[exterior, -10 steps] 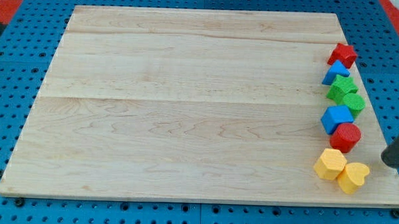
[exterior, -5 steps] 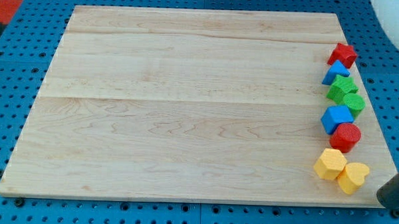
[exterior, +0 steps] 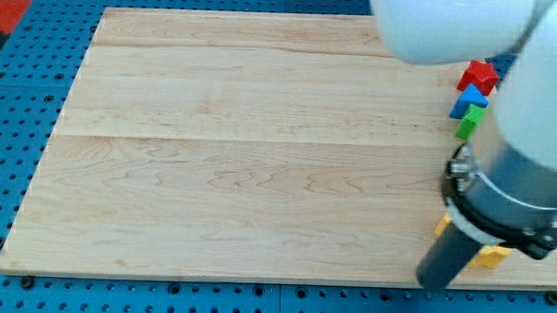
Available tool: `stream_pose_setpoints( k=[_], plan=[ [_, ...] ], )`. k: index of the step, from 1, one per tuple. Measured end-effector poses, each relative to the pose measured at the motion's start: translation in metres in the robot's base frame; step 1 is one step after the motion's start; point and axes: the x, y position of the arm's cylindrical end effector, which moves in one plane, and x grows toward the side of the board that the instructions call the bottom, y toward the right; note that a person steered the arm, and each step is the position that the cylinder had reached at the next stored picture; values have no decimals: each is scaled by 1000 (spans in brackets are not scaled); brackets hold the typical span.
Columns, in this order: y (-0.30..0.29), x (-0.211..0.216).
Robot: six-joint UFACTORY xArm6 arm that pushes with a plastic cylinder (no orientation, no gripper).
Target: Push yellow hexagon into red circle
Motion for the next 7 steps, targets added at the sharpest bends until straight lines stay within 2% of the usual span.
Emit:
stream_pose_setpoints(
  k=[2,5,7],
  plan=[
    [-24,-43],
    [-6,-64],
    [11,-106]
  ],
)
